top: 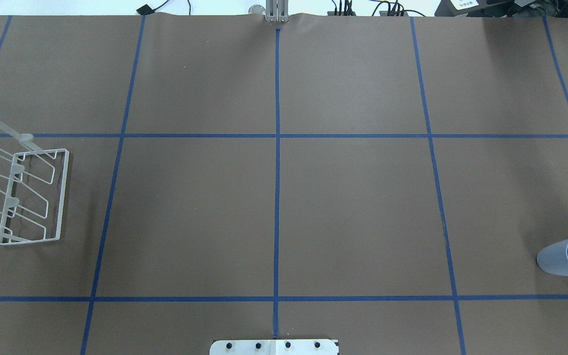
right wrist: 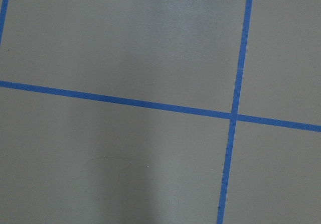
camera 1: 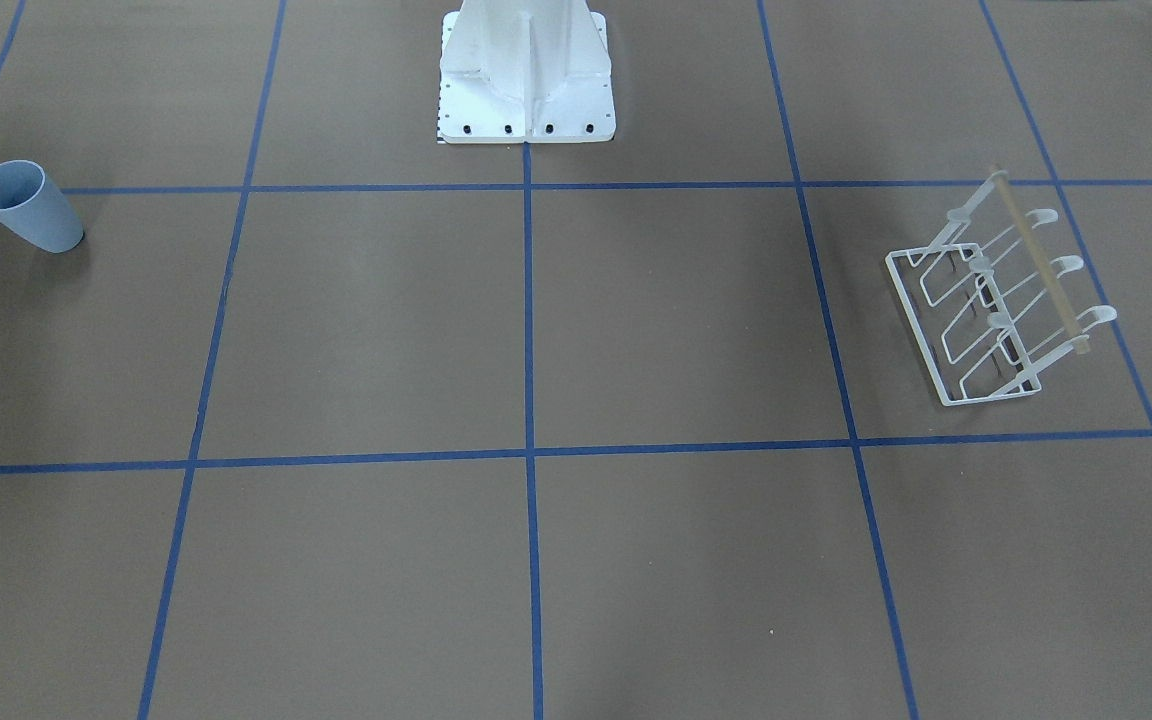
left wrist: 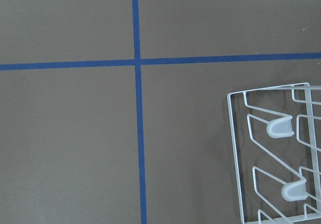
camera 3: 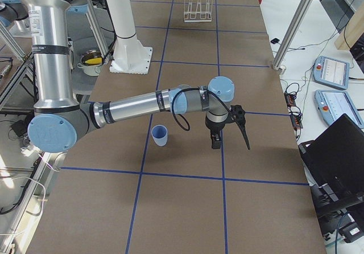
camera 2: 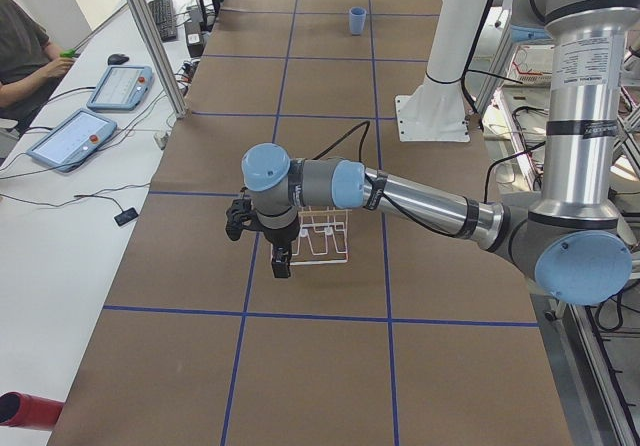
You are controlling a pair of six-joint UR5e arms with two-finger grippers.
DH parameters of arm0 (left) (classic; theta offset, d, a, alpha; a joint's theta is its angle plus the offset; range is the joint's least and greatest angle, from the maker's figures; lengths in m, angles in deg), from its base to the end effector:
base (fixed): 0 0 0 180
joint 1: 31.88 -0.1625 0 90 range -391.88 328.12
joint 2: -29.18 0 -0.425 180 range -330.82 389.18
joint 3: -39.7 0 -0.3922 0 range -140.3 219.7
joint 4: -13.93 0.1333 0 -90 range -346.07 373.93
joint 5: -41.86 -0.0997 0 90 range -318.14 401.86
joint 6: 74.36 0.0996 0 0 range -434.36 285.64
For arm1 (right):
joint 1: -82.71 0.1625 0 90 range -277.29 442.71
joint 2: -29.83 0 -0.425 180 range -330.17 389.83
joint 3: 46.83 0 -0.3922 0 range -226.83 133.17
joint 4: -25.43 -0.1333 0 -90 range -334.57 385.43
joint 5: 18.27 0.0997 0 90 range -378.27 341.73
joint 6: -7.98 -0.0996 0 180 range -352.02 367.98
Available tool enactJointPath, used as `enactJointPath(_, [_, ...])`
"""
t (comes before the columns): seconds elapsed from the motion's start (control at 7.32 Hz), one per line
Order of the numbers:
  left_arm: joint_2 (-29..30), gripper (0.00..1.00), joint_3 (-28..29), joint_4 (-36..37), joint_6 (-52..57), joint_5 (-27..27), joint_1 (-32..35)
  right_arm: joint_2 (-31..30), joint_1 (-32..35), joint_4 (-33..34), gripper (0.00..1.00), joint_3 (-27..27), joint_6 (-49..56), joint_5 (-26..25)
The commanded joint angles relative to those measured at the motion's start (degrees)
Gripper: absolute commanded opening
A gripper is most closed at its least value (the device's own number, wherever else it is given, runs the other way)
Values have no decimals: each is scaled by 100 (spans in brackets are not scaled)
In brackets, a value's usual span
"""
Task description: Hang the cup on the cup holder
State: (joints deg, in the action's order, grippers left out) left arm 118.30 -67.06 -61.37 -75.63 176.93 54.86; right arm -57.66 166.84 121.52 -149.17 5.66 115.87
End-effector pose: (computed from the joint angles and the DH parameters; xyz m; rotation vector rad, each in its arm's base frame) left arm -0.0359 -0.4746 0.5484 -0.0116 0.7868 0.0410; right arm 0.0117 -0.5110 0.5420 0.0900 -0.7776 -0.1177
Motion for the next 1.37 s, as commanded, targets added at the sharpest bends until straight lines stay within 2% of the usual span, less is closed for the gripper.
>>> enactJointPath(0.0, [9, 99, -46, -89, -22, 2, -9, -5, 25, 42, 100, -23, 21, -2])
enactJointPath(1.23, [0, 99, -91, -134, -13, -33, -9, -119, 174, -28, 100, -67, 21, -19])
